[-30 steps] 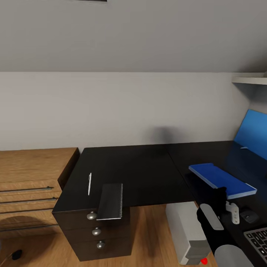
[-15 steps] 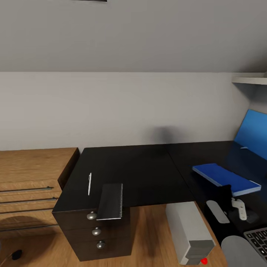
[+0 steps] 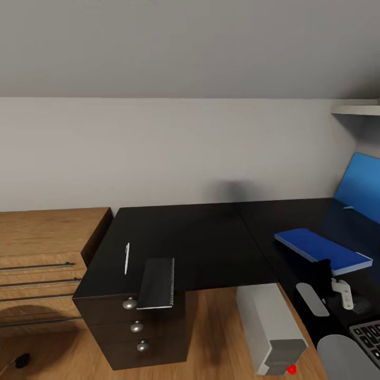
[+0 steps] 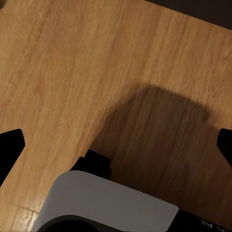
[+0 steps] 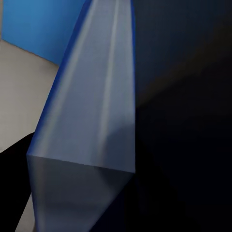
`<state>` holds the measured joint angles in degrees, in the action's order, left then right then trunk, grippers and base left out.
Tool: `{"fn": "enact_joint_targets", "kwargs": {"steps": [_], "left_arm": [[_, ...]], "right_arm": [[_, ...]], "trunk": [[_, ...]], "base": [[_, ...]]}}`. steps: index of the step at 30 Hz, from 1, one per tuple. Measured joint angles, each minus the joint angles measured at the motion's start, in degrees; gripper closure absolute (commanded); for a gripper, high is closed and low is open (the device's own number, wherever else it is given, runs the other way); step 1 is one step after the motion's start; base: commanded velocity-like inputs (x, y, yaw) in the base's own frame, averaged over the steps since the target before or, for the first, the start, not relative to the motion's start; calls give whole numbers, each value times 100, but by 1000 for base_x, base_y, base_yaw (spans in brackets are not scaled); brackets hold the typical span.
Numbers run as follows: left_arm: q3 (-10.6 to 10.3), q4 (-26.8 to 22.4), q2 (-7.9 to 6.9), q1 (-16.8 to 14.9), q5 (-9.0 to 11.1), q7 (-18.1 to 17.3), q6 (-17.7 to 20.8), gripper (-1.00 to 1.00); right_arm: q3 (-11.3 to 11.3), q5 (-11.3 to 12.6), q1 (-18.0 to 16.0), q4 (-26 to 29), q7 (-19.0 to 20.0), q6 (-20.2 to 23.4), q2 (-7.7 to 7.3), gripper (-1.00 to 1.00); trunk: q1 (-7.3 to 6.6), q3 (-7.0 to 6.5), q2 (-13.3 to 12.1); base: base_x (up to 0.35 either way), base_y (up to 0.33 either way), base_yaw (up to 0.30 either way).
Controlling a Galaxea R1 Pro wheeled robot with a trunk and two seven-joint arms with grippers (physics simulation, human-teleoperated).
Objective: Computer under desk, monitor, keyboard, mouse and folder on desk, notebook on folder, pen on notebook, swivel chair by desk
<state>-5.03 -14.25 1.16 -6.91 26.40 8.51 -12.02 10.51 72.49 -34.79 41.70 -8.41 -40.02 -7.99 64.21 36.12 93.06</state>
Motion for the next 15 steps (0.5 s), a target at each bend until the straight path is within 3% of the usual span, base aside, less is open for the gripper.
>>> {"fn": "enact_joint_targets", "kwargs": {"steps": [8,15], "left_arm": [[0,0,0,0,0,0,0,-100],[-2,2,6,-2,0,-2,-1,-100]], "right_arm": [[9,3,0,124,-5,1,0,100],[223,117,-1,167,26,9,21,100]], "trunk": [[176,144,321],[177,144,322]], "base": [[0,0,0],[0,0,0]]}}
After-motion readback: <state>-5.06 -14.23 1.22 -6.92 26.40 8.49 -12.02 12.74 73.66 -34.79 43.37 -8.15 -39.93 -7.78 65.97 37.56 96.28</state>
